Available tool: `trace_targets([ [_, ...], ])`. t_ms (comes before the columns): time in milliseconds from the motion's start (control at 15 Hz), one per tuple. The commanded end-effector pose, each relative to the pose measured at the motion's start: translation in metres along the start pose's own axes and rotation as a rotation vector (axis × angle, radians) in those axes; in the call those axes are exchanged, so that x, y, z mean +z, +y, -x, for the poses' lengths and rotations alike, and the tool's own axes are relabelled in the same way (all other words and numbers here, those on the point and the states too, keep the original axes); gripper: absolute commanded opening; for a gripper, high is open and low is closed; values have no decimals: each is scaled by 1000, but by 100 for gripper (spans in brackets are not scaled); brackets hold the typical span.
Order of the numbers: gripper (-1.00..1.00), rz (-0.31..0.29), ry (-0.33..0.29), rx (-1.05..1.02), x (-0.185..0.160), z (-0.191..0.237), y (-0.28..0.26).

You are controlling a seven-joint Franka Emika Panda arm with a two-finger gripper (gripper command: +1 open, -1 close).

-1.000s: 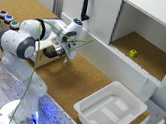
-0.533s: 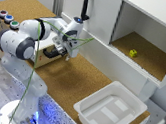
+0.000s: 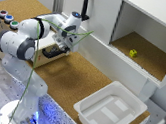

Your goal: Grasp the drawer handle and open it

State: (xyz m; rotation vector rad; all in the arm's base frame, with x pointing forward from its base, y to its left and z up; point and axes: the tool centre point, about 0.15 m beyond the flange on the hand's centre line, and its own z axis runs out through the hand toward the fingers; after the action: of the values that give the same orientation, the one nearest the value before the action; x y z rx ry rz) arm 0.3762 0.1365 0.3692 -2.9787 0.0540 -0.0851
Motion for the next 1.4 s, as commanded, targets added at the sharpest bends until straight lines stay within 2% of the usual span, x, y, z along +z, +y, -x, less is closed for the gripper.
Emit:
trace_targets([
  [0, 100, 57, 23, -7, -59, 0, -13],
  [400, 100, 12, 89, 46, -107, -2, 15],
  [867, 100, 97, 186, 110, -125, -8, 92],
  [1067, 100, 111, 179, 148, -128, -20, 120],
  [1133, 100, 103, 183, 178, -131, -26, 129],
  [1333, 100, 133, 210, 261, -139, -43, 140],
])
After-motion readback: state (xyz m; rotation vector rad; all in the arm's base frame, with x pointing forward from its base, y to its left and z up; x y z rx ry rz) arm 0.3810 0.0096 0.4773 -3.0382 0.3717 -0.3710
